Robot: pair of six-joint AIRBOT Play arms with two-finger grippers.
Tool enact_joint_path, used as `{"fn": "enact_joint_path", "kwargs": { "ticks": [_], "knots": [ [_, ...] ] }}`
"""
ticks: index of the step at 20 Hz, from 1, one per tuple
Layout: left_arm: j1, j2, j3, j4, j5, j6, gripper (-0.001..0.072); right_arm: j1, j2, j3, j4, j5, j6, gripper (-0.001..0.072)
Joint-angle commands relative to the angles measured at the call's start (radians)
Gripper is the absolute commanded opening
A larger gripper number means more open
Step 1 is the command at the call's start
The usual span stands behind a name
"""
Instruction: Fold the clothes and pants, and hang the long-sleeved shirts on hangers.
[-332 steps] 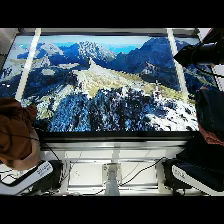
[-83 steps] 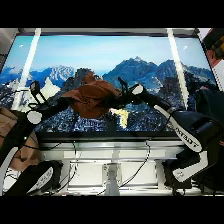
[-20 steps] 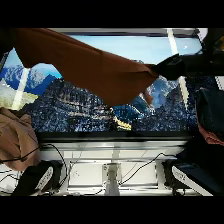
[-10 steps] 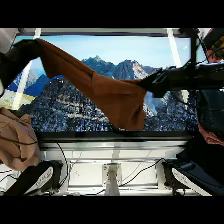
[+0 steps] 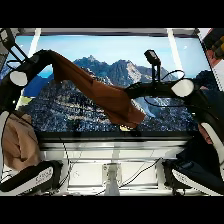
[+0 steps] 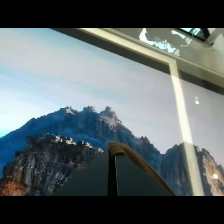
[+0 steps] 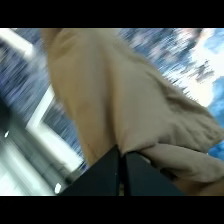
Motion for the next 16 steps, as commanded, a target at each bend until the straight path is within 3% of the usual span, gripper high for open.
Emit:
{"fn": "enact_joint_path", "kwargs": {
  "ticks": [1, 6, 10, 11, 12, 13, 16],
  "knots": [
    [0.001, -0.054, 0.001, 0.0, 0.056, 0.0, 0.0015, 0.005, -0.087, -0.039, 0.008, -0.278, 0.002, 0.0013],
    [0.001, -0.111, 0.001, 0.0, 0.064, 0.0, 0.0015, 0.005, -0.193, -0.039, 0.008, -0.599, 0.026, 0.0013],
    [-0.002, -0.128, 0.001, -0.003, 0.055, 0.0, 0.0015, 0.005, -0.243, -0.039, 0.008, -0.666, 0.026, 0.0014],
    [-0.001, -0.128, 0.001, -0.003, 0.052, 0.0, 0.0015, 0.005, -0.245, -0.039, 0.005, -0.664, 0.025, 0.0078],
    [-0.001, -0.128, 0.001, -0.003, 0.052, 0.0, 0.0015, 0.003, -0.244, -0.039, 0.002, -0.668, 0.022, 0.0299],
    [-0.001, -0.128, 0.001, -0.003, 0.052, 0.0, 0.0016, -0.003, -0.243, -0.035, 0.001, -0.667, 0.022, 0.0467],
    [-0.001, -0.128, 0.001, -0.003, 0.047, 0.0, 0.0015, -0.061, -0.23, -0.027, 0.002, -0.612, 0.023, 0.0474]
  ]
}}
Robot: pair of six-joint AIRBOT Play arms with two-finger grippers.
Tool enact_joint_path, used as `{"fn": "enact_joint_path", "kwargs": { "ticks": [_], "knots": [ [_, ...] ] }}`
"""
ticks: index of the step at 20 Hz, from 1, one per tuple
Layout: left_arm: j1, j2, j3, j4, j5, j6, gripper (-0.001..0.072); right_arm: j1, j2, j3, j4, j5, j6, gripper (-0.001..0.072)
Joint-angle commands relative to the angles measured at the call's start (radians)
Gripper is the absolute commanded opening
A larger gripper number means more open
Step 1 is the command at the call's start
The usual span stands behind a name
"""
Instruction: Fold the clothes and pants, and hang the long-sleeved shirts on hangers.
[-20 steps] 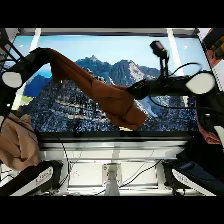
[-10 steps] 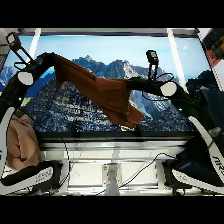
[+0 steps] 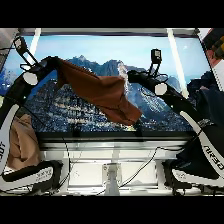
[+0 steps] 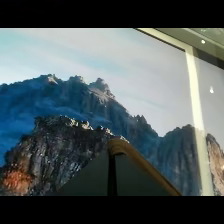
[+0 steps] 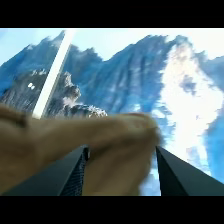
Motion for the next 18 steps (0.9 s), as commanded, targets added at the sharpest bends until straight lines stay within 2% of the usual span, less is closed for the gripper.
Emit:
{"fn": "enact_joint_path", "kwargs": {
  "ticks": [1, 5, 8, 11, 13, 18],
  "knots": [
    [0.0, -0.002, 0.001, 0.0, -0.008, 0.0, 0.0015, -0.067, 0.009, 0.004, -0.003, 0.069, -0.001, 0.0473],
    [0.0, -0.001, 0.001, 0.0, -0.036, 0.0, 0.0016, -0.215, 0.015, 0.004, -0.054, 0.358, -0.001, 0.0472],
    [0.005, -0.001, 0.001, 0.001, -0.094, 0.0, 0.0015, -0.313, 0.014, 0.003, -0.105, 0.654, -0.001, 0.0469],
    [0.005, -0.001, 0.001, 0.001, -0.127, 0.0, 0.0015, -0.344, 0.014, 0.002, -0.161, 0.904, -0.009, 0.0434],
    [0.005, -0.001, 0.001, 0.001, -0.146, 0.0, 0.0015, -0.339, 0.014, -0.034, -0.175, 0.945, -0.008, 0.0434],
    [0.005, -0.001, 0.001, 0.001, -0.175, 0.0, 0.0015, -0.342, 0.005, -0.18, -0.15, 0.859, -0.008, 0.0443]
  ]
}}
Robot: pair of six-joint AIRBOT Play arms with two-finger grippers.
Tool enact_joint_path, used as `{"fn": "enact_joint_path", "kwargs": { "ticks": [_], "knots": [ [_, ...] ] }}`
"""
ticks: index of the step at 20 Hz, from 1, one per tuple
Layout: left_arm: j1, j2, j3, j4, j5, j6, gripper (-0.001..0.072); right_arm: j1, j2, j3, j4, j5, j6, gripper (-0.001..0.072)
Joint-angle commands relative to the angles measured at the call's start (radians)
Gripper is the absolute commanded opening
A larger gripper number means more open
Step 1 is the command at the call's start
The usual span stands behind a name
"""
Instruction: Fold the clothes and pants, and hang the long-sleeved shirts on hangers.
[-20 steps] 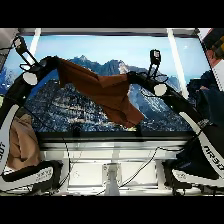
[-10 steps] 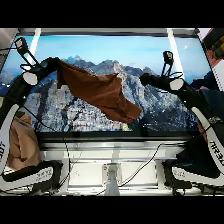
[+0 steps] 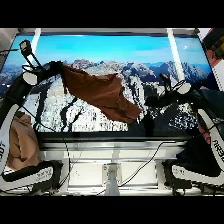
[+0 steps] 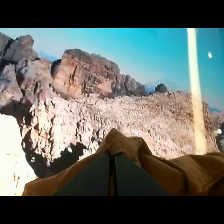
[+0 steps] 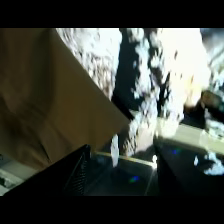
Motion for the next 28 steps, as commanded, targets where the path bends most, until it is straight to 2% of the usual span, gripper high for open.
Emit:
{"fn": "enact_joint_path", "kwargs": {
  "ticks": [1, 7, 9, 11, 16, 17, 20, 23, 28],
  "knots": [
    [0.001, 0.0, 0.001, 0.0, -0.022, 0.0, 0.0015, -0.004, -0.018, -0.071, 0.043, -0.002, -0.001, 0.0444],
    [0.001, 0.0, 0.001, 0.0, -0.029, 0.0, 0.0016, -0.004, -0.144, -0.071, 0.241, -0.033, -0.004, 0.0443],
    [0.001, 0.0, 0.0, 0.0, -0.029, 0.0, 0.0015, -0.004, -0.166, -0.071, 0.35, -0.05, -0.051, 0.0442],
    [0.001, -0.001, 0.0, 0.0, -0.029, 0.0, 0.0016, -0.004, -0.167, -0.071, 0.407, -0.104, -0.055, 0.0423],
    [0.0, 0.0, 0.0, -0.001, -0.029, 0.0, 0.0015, -0.004, -0.167, -0.07, 0.454, -0.124, -0.055, 0.0106],
    [0.0, 0.0, 0.001, -0.002, -0.03, 0.0, 0.0016, -0.004, -0.167, -0.066, 0.46, -0.126, -0.055, 0.0015],
    [0.0, 0.007, 0.001, -0.051, -0.029, 0.0, 0.0015, -0.005, -0.155, -0.004, 0.459, -0.126, -0.075, 0.0013],
    [0.001, 0.057, 0.002, -0.065, 0.047, 0.0, 0.0015, -0.005, -0.111, 0.135, 0.433, -0.129, -0.107, 0.0013],
    [0.019, 0.212, 0.002, -0.064, 0.227, 0.0, 0.0015, -0.005, 0.006, 0.371, 0.235, -0.171, -0.095, 0.0013]
  ]
}}
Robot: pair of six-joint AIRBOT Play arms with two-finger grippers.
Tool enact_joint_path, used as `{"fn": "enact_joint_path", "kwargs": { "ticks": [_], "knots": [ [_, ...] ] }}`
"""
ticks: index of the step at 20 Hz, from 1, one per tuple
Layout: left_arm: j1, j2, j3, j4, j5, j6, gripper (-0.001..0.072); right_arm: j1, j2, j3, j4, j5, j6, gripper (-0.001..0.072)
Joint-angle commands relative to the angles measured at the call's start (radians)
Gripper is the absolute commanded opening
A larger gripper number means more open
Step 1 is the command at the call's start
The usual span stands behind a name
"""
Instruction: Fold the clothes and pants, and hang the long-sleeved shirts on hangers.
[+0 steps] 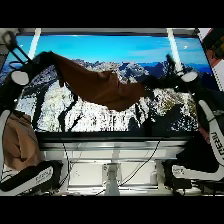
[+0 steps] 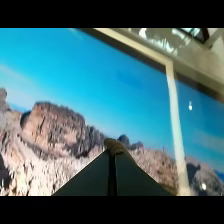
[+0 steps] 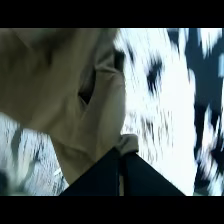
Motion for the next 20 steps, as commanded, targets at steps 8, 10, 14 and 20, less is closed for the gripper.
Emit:
{"fn": "enact_joint_path", "kwargs": {
  "ticks": [8, 10, 14, 20],
  "knots": [
    [0.036, 0.276, 0.001, 0.055, 0.159, 0.0, 0.0015, -0.001, 0.285, 0.225, -0.446, -0.095, 0.109, 0.0013],
    [0.039, 0.299, 0.001, 0.055, 0.159, 0.0, 0.0015, -0.001, 0.333, 0.225, -0.51, -0.093, 0.135, 0.0013],
    [0.038, 0.352, 0.001, 0.055, 0.15, 0.0, 0.0015, -0.001, 0.436, 0.225, -0.562, -0.069, 0.135, 0.0013],
    [0.038, 0.545, 0.001, 0.055, -0.045, 0.0, 0.0015, 0.0, 0.676, 0.225, -0.588, 0.105, 0.135, 0.0013]
  ]
}}
